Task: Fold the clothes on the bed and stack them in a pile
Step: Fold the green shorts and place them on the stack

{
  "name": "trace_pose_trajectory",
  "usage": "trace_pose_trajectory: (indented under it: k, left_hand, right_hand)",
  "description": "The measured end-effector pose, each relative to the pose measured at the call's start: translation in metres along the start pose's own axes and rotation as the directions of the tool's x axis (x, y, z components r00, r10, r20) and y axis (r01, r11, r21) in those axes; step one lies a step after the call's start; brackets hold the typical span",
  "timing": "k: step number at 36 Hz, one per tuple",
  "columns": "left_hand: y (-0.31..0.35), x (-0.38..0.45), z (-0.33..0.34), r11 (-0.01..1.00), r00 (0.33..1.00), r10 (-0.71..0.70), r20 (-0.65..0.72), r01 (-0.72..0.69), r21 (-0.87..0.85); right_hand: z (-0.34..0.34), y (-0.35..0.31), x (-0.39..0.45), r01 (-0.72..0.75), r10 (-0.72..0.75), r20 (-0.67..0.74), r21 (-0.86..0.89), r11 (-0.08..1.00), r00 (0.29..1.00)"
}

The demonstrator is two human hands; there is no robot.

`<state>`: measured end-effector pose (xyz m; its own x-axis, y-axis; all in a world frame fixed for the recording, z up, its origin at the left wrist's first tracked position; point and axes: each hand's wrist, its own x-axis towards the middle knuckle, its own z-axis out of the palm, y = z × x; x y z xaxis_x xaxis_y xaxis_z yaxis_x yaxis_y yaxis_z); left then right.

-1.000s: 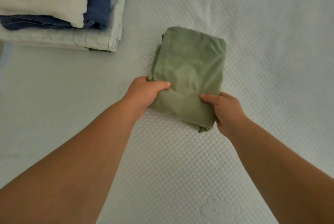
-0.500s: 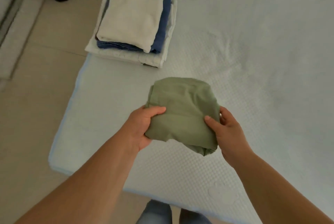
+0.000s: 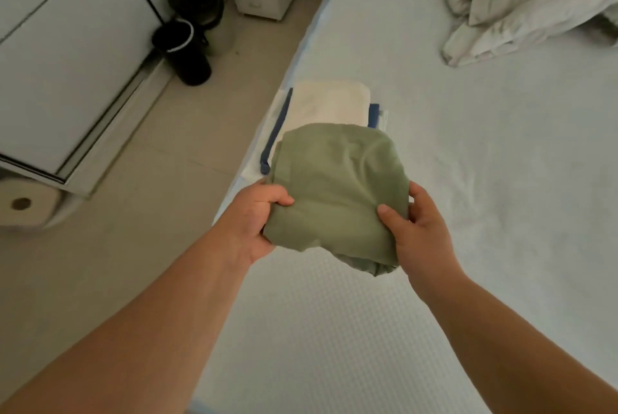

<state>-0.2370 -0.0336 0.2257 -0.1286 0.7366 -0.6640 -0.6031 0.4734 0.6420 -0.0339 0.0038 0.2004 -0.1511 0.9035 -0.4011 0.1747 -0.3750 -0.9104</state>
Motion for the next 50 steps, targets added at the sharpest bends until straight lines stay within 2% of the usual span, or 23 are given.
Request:
trace_pose_trajectory:
  k: [8, 14, 16, 20, 23, 26, 29, 30, 32, 33, 34, 35, 37, 38, 44, 46, 47, 48, 50]
  left_hand:
    - [0.100, 0.101, -0.014, 0.991, 0.986, 0.060, 0.153, -0.077, 0.109]
    - [0.127, 0.174, -0.027, 0.975, 0.964, 0.159, 0.211, -0.187, 0.118]
    - [0.116, 0.194, -0.035, 0.968, 0.979, 0.148, 0.141, -0.173, 0.184]
    - [0.072, 0.225, -0.059, 0.891, 0.978, 0.162, -0.134, -0.086, 0.446]
    - [0.058, 0.233, -0.067, 0.836, 0.947, 0.272, -0.169, -0.146, 0.528]
    - [0.060, 0.229, -0.069, 0.710, 0.911, 0.397, -0.113, -0.226, 0.667]
    - [0.066, 0.217, -0.072, 0.510, 0.865, 0.500, -0.042, -0.255, 0.821]
    - [0.067, 0.213, -0.071, 0.408, 0.833, 0.553, 0.014, -0.285, 0.867]
    - [0.071, 0.207, -0.061, 0.105, 0.725, 0.652, 0.220, -0.374, 0.921]
    - [0.071, 0.207, -0.054, -0.040, 0.682, 0.651, 0.334, -0.409, 0.912]
    - [0.070, 0.209, -0.048, -0.141, 0.681, 0.604, 0.415, -0.421, 0.896]
    - [0.067, 0.214, -0.044, -0.201, 0.721, 0.525, 0.453, -0.412, 0.889]
    - [0.055, 0.230, -0.045, -0.269, 0.849, 0.321, 0.420, -0.343, 0.900]
    - [0.046, 0.236, -0.051, -0.286, 0.887, 0.249, 0.388, -0.316, 0.905]
    - [0.021, 0.249, -0.074, -0.267, 0.877, 0.233, 0.421, -0.358, 0.895]
    - [0.027, 0.248, -0.072, -0.204, 0.874, 0.221, 0.432, -0.391, 0.897]
    - [0.030, 0.247, -0.071, -0.126, 0.867, 0.228, 0.443, -0.425, 0.896]
    - [0.034, 0.244, -0.070, -0.004, 0.854, 0.261, 0.451, -0.466, 0.885]
    - [0.046, 0.240, -0.072, 0.280, 0.834, 0.390, 0.390, -0.511, 0.813]
  right_hand:
    - [0.067, -0.045, 0.104, 0.111, -0.145, -0.227, -0.157, 0.981, 0.963]
    - [0.089, -0.051, 0.172, 0.126, -0.184, -0.352, -0.181, 0.975, 0.918]
    - [0.097, -0.037, 0.188, 0.060, -0.128, -0.372, -0.188, 0.980, 0.919]
    - [0.113, 0.009, 0.199, -0.162, 0.060, -0.365, -0.256, 0.953, 0.929]
    - [0.118, 0.026, 0.199, -0.162, 0.035, -0.389, -0.298, 0.941, 0.920]
    - [0.117, 0.029, 0.194, -0.132, -0.024, -0.399, -0.359, 0.924, 0.917]
    - [0.116, 0.025, 0.183, -0.084, -0.102, -0.329, -0.506, 0.858, 0.939]
    - [0.115, 0.022, 0.181, -0.054, -0.138, -0.296, -0.557, 0.828, 0.945]
    - [0.114, 0.017, 0.179, 0.036, -0.234, -0.204, -0.678, 0.735, 0.951]
    - [0.114, 0.017, 0.180, 0.085, -0.274, -0.141, -0.734, 0.674, 0.951]
    - [0.115, 0.019, 0.182, 0.125, -0.290, -0.079, -0.773, 0.622, 0.954]
    - [0.117, 0.023, 0.182, 0.149, -0.281, -0.030, -0.792, 0.592, 0.959]
    - [0.119, 0.038, 0.180, 0.155, -0.227, 0.022, -0.795, 0.587, 0.974]
    - [0.119, 0.048, 0.177, 0.155, -0.206, 0.038, -0.790, 0.593, 0.978]
    - [0.124, 0.080, 0.169, 0.179, -0.208, 0.052, -0.729, 0.661, 0.977]
    - [0.124, 0.077, 0.173, 0.181, -0.215, 0.045, -0.716, 0.674, 0.976]
    - [0.124, 0.074, 0.174, 0.169, -0.205, 0.031, -0.689, 0.705, 0.978]
    - [0.122, 0.070, 0.175, 0.146, -0.187, -0.002, -0.620, 0.771, 0.982]
    - [0.117, 0.059, 0.176, 0.068, -0.120, -0.138, -0.333, 0.941, 0.983]
